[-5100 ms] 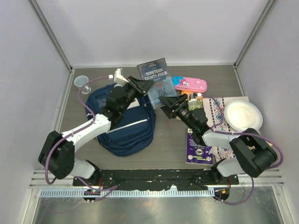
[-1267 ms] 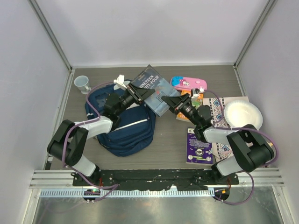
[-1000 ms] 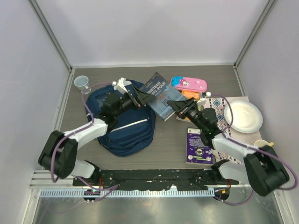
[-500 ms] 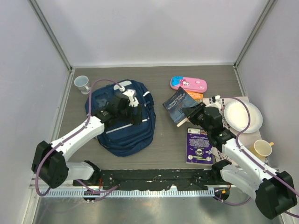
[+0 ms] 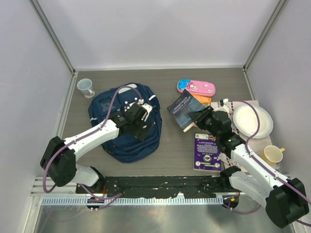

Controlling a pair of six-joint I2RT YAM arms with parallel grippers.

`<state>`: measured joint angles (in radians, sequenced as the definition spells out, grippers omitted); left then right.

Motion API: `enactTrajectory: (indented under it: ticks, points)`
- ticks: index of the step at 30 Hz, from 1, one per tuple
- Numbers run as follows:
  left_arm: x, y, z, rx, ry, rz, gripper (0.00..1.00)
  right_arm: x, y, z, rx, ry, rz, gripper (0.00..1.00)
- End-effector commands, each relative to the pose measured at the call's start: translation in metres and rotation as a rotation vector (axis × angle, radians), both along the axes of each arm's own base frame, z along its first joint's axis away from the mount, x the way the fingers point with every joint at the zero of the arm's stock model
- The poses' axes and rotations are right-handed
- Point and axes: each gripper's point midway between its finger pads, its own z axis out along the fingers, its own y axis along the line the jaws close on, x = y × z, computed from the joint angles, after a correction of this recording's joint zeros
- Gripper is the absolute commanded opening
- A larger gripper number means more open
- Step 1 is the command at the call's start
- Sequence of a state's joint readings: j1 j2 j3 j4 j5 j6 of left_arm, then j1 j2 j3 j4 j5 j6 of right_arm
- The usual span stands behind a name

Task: Pack the student bag
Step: Place the book in the student bag.

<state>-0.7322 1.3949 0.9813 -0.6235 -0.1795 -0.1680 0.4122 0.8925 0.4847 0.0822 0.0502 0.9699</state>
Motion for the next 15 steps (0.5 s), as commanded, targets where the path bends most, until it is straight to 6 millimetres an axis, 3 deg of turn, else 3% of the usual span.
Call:
enactTrajectory:
  ticks: [1, 6, 10, 15]
  points:
    - [-0.002, 0.004, -0.010, 0.063, 0.021, -0.038, 0.88, 0.012, 0.008, 0.072, 0.118, -0.218, 0.007, 0.01]
    - [-0.010, -0.010, -0.021, 0.064, 0.057, -0.105, 0.86, 0.012, 0.009, 0.067, 0.120, -0.201, 0.008, 0.01]
    - [-0.012, -0.008, -0.036, 0.112, 0.088, -0.103, 0.84, 0.012, 0.009, 0.068, 0.120, -0.204, 0.010, 0.01]
    - [-0.006, -0.014, -0.031, 0.094, 0.053, -0.088, 0.79, 0.012, 0.011, 0.068, 0.119, -0.204, 0.019, 0.01]
